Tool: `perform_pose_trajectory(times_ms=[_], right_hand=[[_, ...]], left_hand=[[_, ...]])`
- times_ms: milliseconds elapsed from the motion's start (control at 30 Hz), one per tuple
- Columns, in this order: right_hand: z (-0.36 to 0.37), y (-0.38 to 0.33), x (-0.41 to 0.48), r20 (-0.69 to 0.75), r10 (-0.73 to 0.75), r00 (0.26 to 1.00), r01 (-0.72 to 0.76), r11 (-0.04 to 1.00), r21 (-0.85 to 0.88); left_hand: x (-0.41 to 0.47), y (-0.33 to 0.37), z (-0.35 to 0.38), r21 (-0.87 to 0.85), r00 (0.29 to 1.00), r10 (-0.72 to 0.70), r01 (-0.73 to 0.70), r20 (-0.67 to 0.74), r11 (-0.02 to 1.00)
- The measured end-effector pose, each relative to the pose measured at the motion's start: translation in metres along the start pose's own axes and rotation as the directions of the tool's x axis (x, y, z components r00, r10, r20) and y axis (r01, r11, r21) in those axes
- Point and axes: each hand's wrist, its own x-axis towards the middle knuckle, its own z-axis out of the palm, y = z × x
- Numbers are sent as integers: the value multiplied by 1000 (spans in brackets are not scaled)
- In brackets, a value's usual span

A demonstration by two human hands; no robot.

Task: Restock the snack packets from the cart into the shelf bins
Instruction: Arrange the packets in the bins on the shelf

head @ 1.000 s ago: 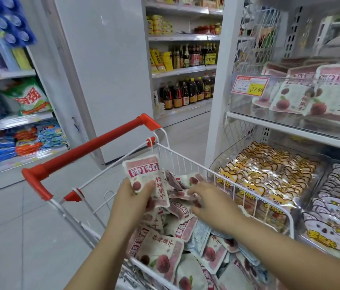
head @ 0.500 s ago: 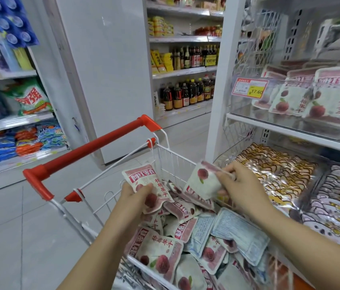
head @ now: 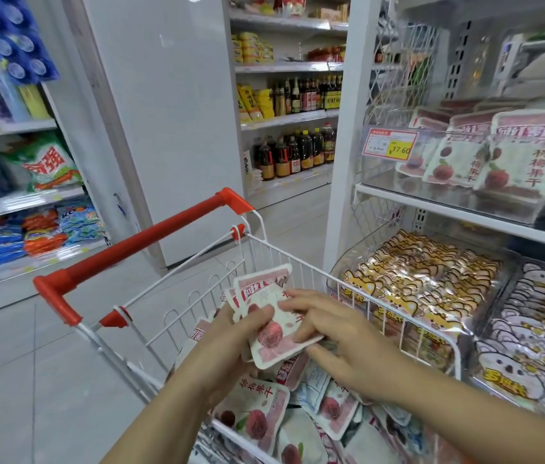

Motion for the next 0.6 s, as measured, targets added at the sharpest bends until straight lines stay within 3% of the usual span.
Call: perform_pose_trajectory(times_ms=[100,167,233,433,600], right_hand=[[-6,16,2,5,172,985,-171,982,-86],[-6,32,2,97,365,926,-345,922,-176],[2,50,2,211,506,836,-427,842,-329],[40,88,8,402,618,675,-358,751,-554],[49,91,9,362,603,711,-351,750,-560]], left_hand=[[4,-1,-6,80,971,126,-111,-203,991],[7,-2,-15,135,927,181,-144,-329,980],[9,-3,-22,116,900,190,-157,-393,981],[12,-5,-18,143,886,204,-158,-416,977],[11,-7,-19,197,879,216,-143,-425,970]])
